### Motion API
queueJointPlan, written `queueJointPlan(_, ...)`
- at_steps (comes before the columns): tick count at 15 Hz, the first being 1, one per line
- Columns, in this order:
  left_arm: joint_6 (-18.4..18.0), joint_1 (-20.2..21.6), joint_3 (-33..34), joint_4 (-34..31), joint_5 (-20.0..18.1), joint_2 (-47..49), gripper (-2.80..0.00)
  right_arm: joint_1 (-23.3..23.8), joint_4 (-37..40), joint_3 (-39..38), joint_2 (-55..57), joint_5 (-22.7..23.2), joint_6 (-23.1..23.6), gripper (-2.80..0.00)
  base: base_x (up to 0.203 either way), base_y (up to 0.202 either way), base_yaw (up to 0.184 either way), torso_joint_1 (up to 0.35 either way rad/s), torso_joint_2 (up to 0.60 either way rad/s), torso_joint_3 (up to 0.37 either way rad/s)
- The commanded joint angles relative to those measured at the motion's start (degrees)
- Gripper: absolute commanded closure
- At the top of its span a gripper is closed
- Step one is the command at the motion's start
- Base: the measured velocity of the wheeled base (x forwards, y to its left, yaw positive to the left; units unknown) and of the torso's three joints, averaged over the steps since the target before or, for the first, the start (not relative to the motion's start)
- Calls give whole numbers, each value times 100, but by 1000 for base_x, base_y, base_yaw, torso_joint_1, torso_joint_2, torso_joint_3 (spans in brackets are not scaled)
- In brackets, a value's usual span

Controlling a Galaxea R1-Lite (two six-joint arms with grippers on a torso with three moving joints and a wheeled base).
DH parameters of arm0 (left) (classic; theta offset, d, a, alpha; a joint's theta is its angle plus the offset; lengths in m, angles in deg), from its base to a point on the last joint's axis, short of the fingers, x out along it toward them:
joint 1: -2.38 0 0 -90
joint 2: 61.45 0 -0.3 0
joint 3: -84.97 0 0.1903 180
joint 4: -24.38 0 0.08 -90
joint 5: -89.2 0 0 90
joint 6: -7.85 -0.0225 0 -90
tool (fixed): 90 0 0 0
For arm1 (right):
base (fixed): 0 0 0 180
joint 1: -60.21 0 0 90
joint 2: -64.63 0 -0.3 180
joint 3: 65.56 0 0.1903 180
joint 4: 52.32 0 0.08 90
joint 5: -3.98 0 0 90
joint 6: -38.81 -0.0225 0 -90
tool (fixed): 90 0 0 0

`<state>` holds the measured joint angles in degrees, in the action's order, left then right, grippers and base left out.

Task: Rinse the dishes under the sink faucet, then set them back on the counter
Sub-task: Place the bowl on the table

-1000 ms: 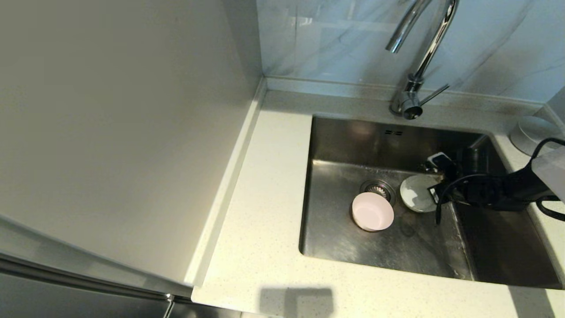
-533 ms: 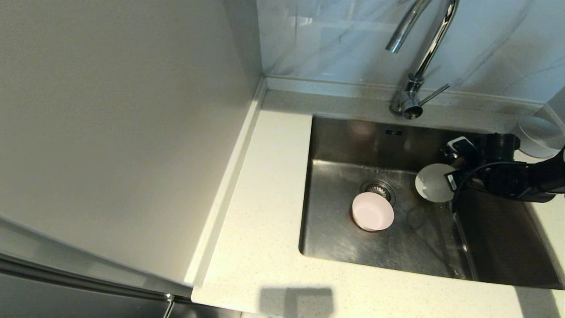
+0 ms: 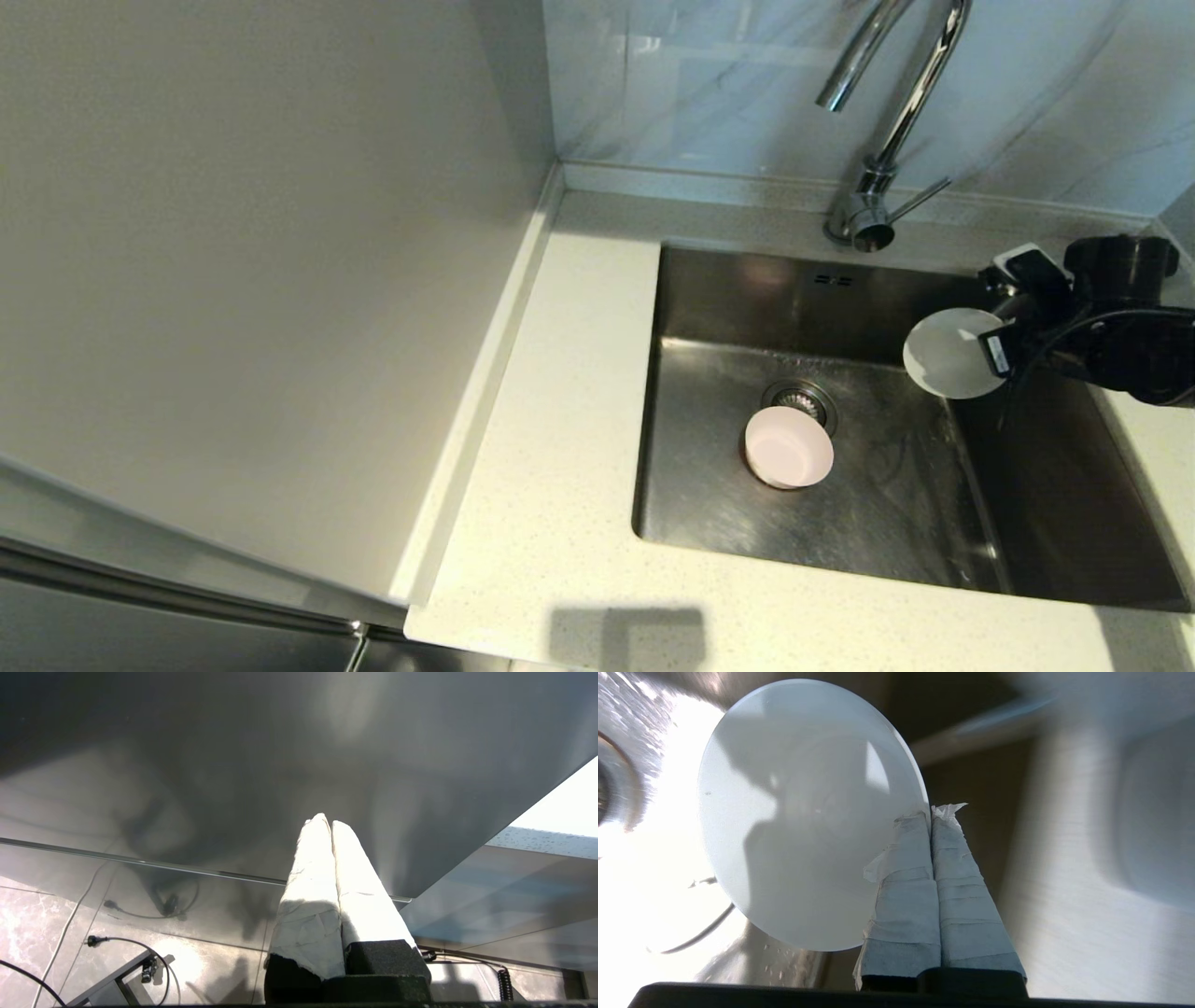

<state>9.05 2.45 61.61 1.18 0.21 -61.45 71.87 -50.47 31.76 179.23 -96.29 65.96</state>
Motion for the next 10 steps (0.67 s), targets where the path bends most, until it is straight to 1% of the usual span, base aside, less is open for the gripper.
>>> queueJointPlan(1, 3, 1, 0, 2, 4, -18, 0, 4, -2, -336, -976, 53, 40, 0, 0, 0, 0, 0, 0, 0)
queueJointPlan(2, 3, 1, 0, 2, 4, -18, 0, 40, 17, -505, -1286, 75, 50, 0, 0, 0, 0, 0, 0, 0)
queueJointPlan(3, 3, 1, 0, 2, 4, -18, 0, 191, 36, -672, -1559, 90, 56, 0, 0, 0, 0, 0, 0, 0)
queueJointPlan(5, 3, 1, 0, 2, 4, -18, 0, 641, 160, -858, -1845, 111, 67, 0, 0, 0, 0, 0, 0, 0)
queueJointPlan(8, 3, 1, 0, 2, 4, -18, 0, 1284, 575, -843, -1920, 121, 81, 0, 0, 0, 0, 0, 0, 0)
queueJointPlan(10, 3, 1, 0, 2, 4, -18, 0, 1522, 729, -813, -1840, 124, 88, 0, 0, 0, 0, 0, 0, 0)
